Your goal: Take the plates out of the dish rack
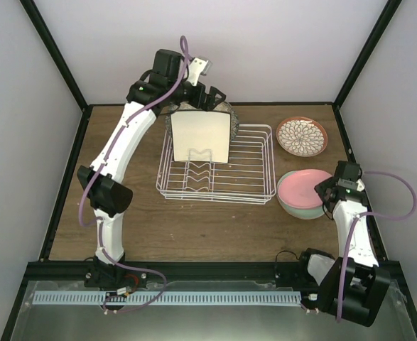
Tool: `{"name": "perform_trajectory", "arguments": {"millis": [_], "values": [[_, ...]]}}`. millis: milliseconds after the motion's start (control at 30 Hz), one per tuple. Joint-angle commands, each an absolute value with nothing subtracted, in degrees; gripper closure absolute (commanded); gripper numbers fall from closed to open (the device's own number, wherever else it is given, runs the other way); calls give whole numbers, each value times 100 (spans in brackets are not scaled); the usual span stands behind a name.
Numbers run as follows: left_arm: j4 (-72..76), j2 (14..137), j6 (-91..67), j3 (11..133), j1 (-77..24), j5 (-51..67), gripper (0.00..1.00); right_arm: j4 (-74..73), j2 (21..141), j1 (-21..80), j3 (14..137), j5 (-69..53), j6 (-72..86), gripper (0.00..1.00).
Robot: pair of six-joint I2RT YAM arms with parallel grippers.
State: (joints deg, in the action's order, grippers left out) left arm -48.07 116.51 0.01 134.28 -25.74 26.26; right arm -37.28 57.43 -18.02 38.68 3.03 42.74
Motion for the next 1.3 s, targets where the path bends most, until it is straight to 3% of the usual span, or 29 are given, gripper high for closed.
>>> {"name": "perform_trajectory", "arguments": {"millis": [0,133,333,667,867,1067,1200,1267], "values": [[-4720,11470,18,13356,-2530,2780,0,-3646,5769,-1848,3782,362,4308,47],[-4697,11432,0,13228,-2521,2845,0,-3729,5861,-1846,3762,357,4274,30],[-4663,11373,0,13126,-2518,2874,0,-3799,6100,-1854,3714,392,4210,17],[-4657,11123,347,12801,-2522,2808,0,-3737,6344,-1852,3840,386,4274,6],[-5250,11095,2830,12754,-2522,2228,0,-3601,5698,-1848,4250,308,4166,0],[-5394,10931,5547,11927,-2566,1510,18,-3671,5612,-1852,4669,226,3981,0],[-4898,10753,6576,11259,-2566,1291,39,-3687,5515,-1847,4663,195,3963,0],[-4754,10815,6765,11191,-2545,1330,43,-3691,5458,-1850,4616,176,3971,0]]}}
